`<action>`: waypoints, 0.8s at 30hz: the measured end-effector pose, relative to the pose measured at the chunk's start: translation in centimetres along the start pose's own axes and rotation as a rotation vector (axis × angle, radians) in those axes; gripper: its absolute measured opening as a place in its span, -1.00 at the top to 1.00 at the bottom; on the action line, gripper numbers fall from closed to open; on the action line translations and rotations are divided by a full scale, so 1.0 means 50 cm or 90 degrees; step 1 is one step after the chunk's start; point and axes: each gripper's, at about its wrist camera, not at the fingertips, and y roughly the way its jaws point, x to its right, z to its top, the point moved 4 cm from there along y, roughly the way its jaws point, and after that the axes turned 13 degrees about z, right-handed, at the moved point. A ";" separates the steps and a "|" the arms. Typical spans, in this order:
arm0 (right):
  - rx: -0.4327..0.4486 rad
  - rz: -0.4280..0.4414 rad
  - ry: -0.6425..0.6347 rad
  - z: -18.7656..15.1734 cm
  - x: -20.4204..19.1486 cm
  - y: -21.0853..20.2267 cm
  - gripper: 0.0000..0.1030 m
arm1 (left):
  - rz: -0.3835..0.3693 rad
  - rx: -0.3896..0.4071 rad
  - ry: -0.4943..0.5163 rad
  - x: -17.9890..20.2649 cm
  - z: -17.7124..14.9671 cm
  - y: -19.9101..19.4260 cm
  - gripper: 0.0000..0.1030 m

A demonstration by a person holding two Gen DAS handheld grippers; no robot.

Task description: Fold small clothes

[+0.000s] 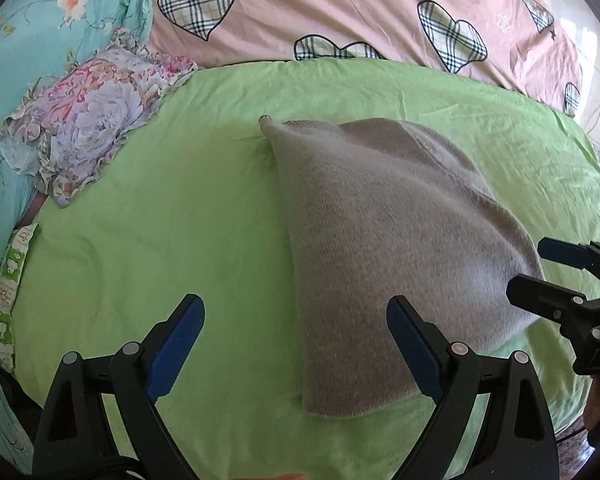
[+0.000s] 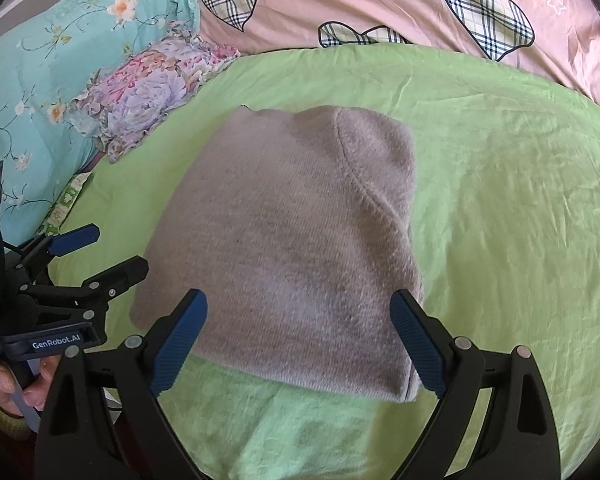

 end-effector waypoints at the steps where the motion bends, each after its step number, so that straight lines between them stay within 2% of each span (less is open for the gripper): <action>1: 0.000 -0.001 0.001 0.001 0.001 0.000 -0.80 | -0.002 -0.001 -0.004 -0.001 0.003 0.002 -0.81; 24: -0.002 0.011 0.021 0.077 0.035 0.050 -0.80 | -0.013 -0.015 -0.038 0.000 0.048 0.048 -0.82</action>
